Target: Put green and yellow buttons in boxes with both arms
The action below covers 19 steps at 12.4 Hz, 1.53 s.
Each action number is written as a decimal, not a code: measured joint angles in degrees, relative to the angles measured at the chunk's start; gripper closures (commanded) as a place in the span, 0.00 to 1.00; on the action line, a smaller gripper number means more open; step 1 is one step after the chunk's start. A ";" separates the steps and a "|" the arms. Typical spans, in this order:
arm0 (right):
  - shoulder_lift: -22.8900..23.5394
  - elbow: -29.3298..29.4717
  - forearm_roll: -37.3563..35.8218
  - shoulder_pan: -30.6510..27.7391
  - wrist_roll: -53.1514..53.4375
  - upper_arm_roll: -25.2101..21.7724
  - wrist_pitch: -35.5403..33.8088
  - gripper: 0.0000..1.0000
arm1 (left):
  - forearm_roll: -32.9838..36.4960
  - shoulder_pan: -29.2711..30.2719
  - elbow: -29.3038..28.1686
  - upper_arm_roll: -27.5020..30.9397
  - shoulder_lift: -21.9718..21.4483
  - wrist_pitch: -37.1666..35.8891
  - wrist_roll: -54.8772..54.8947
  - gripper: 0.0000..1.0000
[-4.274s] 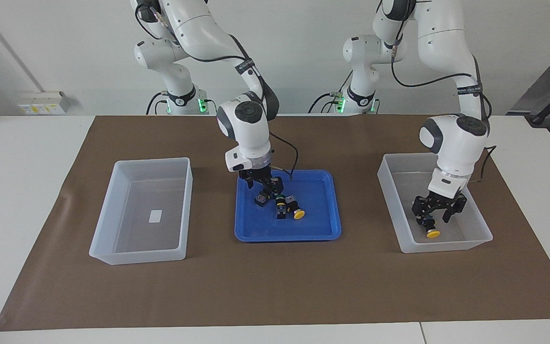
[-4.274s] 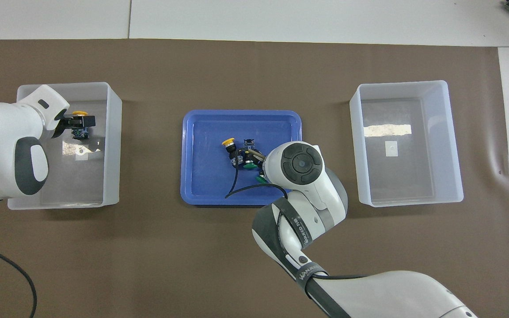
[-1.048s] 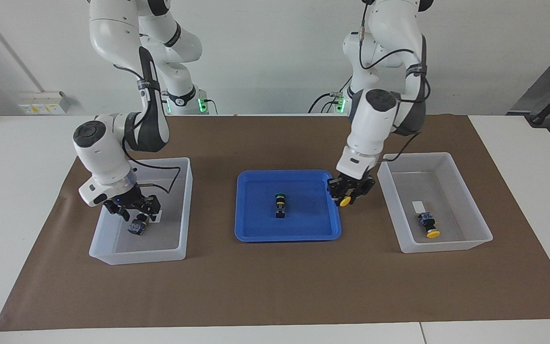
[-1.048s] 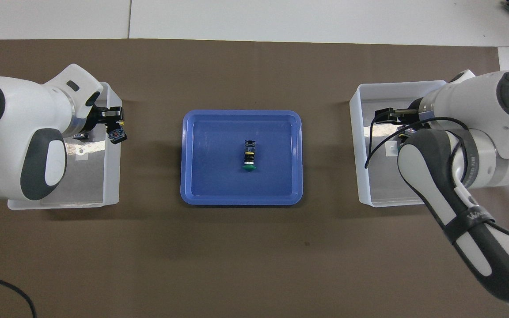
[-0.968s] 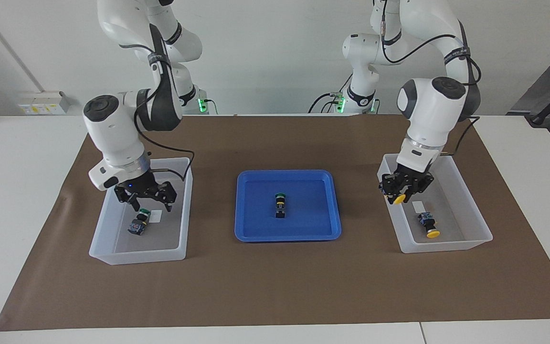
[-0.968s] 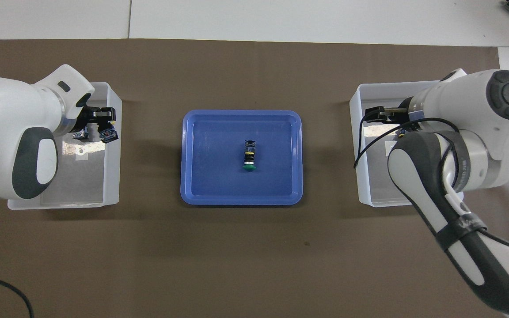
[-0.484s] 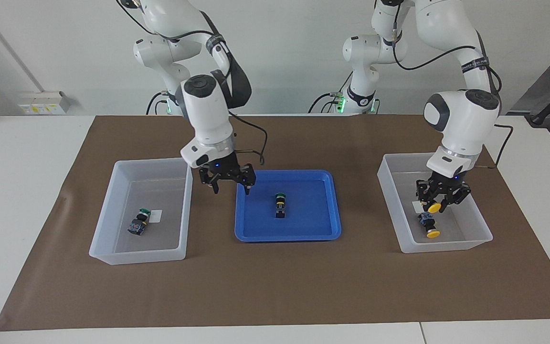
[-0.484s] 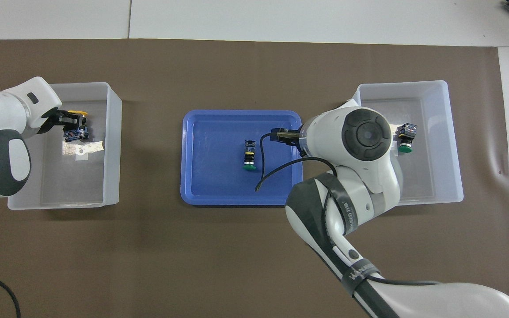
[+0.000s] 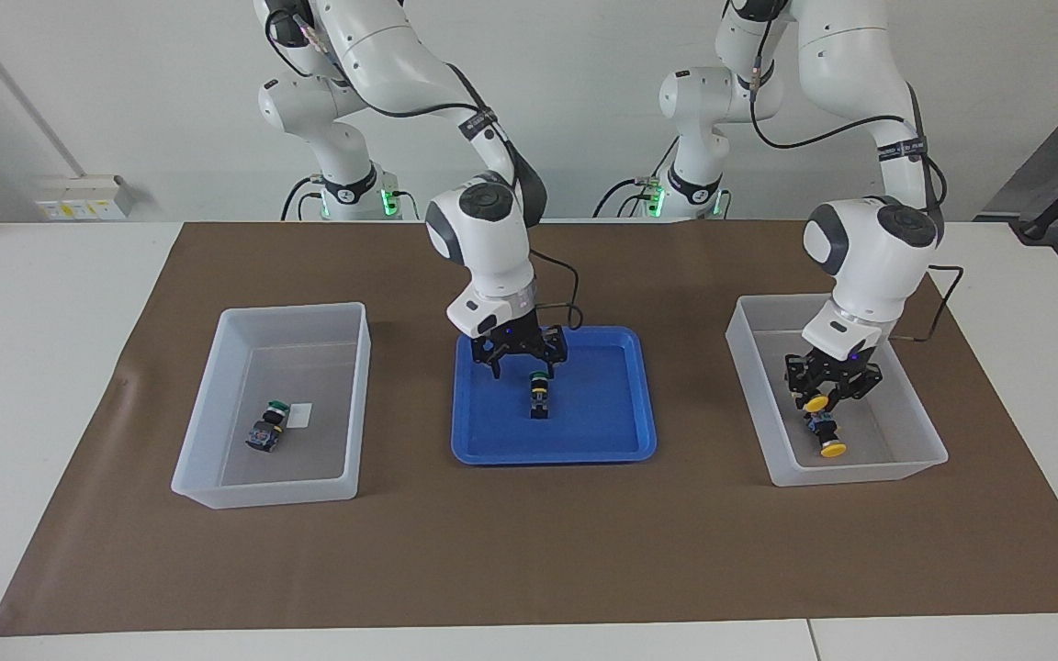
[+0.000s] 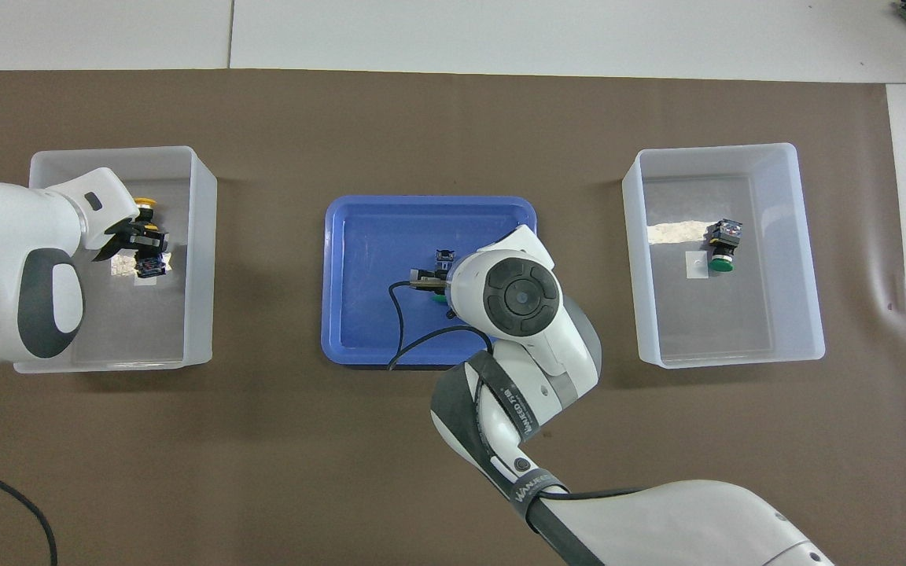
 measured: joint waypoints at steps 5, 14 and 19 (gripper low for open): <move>1.57 0.16 -1.24 0.66 1.83 -0.05 0.94 1.00 | 0.00 -0.02 0.68 -0.13 -0.92 -0.64 0.05 0.00; -7.75 6.03 -4.27 -7.51 -6.31 -2.05 -14.58 1.00 | -0.01 0.46 6.53 0.60 -17.14 -25.51 -11.66 0.00; -13.84 4.32 -4.27 -22.05 -32.79 -2.15 -22.59 1.00 | -0.01 0.63 23.14 0.50 -14.94 -43.09 -12.41 0.00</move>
